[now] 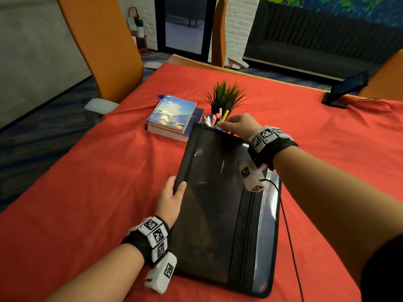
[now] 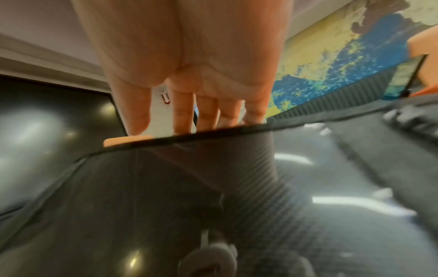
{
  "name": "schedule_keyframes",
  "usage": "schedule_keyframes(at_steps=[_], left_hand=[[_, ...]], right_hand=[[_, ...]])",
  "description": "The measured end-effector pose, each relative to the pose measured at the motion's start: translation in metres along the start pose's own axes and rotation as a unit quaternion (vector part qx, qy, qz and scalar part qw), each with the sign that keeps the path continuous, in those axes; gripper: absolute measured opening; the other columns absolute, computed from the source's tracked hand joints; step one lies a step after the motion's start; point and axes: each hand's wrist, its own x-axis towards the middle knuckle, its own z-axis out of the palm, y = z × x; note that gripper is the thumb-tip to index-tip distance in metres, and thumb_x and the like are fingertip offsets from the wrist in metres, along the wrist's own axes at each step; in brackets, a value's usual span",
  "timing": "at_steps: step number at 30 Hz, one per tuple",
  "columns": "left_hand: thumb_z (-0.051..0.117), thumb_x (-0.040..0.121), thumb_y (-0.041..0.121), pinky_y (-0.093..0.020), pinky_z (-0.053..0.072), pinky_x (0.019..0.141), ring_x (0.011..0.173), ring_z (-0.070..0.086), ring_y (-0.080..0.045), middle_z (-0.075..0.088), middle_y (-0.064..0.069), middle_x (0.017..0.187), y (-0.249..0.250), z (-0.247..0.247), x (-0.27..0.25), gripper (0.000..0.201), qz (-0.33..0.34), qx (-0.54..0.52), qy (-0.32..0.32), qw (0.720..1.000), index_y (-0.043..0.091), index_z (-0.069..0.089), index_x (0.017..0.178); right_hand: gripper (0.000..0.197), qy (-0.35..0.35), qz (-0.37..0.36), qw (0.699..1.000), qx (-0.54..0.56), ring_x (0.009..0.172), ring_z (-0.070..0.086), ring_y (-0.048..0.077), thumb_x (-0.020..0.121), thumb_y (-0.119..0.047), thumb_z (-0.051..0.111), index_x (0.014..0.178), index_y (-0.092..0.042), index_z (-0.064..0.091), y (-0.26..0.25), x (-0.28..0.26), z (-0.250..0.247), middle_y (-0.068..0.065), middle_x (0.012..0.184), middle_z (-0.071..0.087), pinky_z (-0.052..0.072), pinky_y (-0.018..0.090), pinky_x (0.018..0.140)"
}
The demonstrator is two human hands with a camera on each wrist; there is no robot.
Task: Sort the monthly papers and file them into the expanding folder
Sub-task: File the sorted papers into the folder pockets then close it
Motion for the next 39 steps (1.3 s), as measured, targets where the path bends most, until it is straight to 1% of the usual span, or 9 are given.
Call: schedule_keyframes(at_steps=[4,9,14,17,20,30,33,35,39], left_hand=[[0.048,0.089,0.037,-0.035,0.048,0.091,0.098,0.063,-0.018,0.067,-0.003,0.101,0.005,0.001,-0.007,0.029,0.027,0.000,-0.006,1.000,0.016,0.057,0.107],[0.048,0.096,0.021,-0.009,0.042,0.081,0.097,0.059,-0.011,0.063,0.004,0.103,0.008,-0.001,-0.012,0.023,0.053,0.060,0.009,0.997,0.010,0.055,0.115],[0.048,0.096,0.023,-0.015,0.039,0.084,0.098,0.057,-0.010,0.061,0.006,0.103,0.005,-0.001,-0.013,0.026,0.048,0.064,0.018,0.997,0.011,0.055,0.118],[0.049,0.096,0.022,-0.014,0.039,0.083,0.098,0.057,-0.010,0.060,0.006,0.102,0.004,-0.001,-0.014,0.026,0.052,0.062,0.022,0.996,0.011,0.055,0.118],[0.048,0.096,0.024,-0.017,0.042,0.085,0.097,0.058,-0.010,0.062,0.006,0.102,0.002,-0.001,-0.014,0.027,0.054,0.061,0.018,0.996,0.012,0.055,0.118],[0.049,0.095,0.016,-0.026,0.043,0.086,0.096,0.059,-0.019,0.065,-0.005,0.103,-0.009,-0.002,0.005,0.022,0.019,0.056,0.045,0.997,0.003,0.058,0.111],[0.050,0.095,0.013,-0.017,0.039,0.078,0.092,0.059,-0.017,0.064,-0.001,0.098,-0.008,0.004,0.012,0.018,0.030,0.060,0.032,0.997,0.004,0.059,0.107],[0.050,0.094,0.012,-0.018,0.041,0.079,0.093,0.059,-0.017,0.064,-0.002,0.099,-0.009,0.012,0.017,0.018,0.026,0.064,0.011,0.998,0.004,0.060,0.107],[0.050,0.094,0.011,-0.033,0.046,0.091,0.098,0.061,-0.023,0.064,-0.005,0.102,-0.022,0.016,0.029,0.019,-0.005,0.067,0.010,0.998,0.004,0.059,0.109]], right_hand=[[0.038,-0.013,-0.027,0.999,-0.036,0.078,0.055,0.015,0.082,-0.044,0.064,0.096,-0.009,0.070,-0.030,0.001,0.003,0.003,0.083,0.060,0.040,0.025,0.062],[0.022,-0.027,-0.068,0.995,-0.064,0.043,0.049,0.005,0.082,-0.030,0.067,0.084,-0.009,0.070,-0.062,-0.001,-0.001,-0.002,0.058,0.054,0.041,0.020,0.049],[0.023,-0.017,-0.106,0.989,-0.103,0.057,0.048,0.011,0.082,-0.028,0.067,0.087,-0.005,0.069,-0.074,-0.007,0.007,0.000,0.064,0.054,0.038,0.020,0.049],[0.030,-0.017,-0.094,0.989,-0.116,0.075,0.055,0.022,0.083,-0.026,0.062,0.098,0.000,0.068,-0.077,-0.008,0.012,0.017,0.086,0.063,0.046,0.033,0.065],[0.021,-0.006,-0.043,0.998,-0.042,0.068,0.054,0.019,0.083,-0.021,0.060,0.080,-0.002,0.068,-0.070,0.000,0.014,0.009,0.075,0.060,0.046,0.033,0.065],[0.030,0.085,0.222,0.969,-0.069,0.068,0.046,0.029,0.080,-0.024,0.062,0.061,-0.004,0.049,0.069,0.002,-0.023,0.015,0.076,0.051,0.035,0.030,0.058],[0.014,0.098,0.281,0.954,0.035,0.080,0.044,0.028,0.087,-0.022,0.058,0.087,-0.008,0.058,0.130,-0.018,-0.033,0.011,0.092,0.049,0.038,0.029,0.069],[0.016,0.082,0.293,0.944,0.130,0.083,0.046,0.027,0.091,-0.021,0.053,0.076,-0.015,0.052,0.162,-0.026,-0.028,0.009,0.098,0.048,0.042,0.029,0.075],[0.013,0.095,0.318,0.917,0.220,0.057,0.059,0.017,0.092,-0.013,0.051,0.080,-0.016,0.050,0.210,-0.036,-0.009,0.010,0.091,0.057,0.052,0.029,0.071]])
